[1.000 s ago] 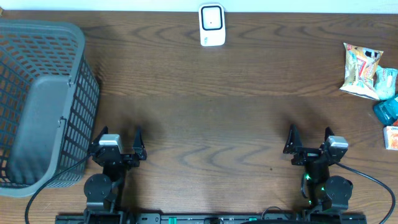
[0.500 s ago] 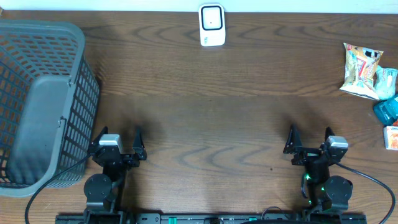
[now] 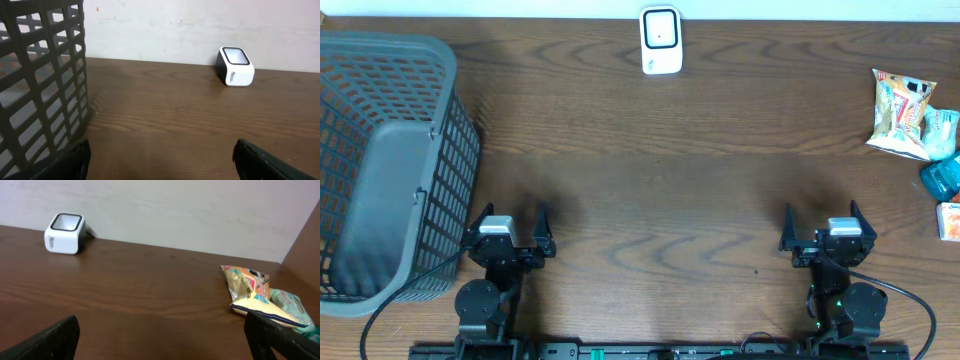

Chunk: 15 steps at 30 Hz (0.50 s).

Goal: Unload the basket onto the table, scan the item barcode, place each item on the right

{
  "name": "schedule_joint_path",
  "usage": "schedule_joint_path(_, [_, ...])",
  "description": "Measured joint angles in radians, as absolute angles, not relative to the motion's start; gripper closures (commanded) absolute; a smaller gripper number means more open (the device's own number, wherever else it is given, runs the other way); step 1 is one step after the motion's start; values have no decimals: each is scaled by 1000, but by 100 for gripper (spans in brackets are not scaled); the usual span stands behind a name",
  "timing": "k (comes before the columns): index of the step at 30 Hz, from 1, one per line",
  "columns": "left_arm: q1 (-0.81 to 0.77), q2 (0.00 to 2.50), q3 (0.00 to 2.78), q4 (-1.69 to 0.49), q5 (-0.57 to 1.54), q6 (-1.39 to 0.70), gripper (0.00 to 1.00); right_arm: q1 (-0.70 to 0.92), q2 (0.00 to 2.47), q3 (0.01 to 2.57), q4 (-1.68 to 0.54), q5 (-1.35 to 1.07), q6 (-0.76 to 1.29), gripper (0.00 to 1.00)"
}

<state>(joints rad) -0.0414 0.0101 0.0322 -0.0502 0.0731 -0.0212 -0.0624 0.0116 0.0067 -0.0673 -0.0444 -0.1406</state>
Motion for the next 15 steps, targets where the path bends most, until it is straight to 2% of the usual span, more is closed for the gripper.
schedule_joint_path(15, [-41, 10, 32, -50, 73, -21, 9, -62, 12, 7, -67, -44, -165, 1])
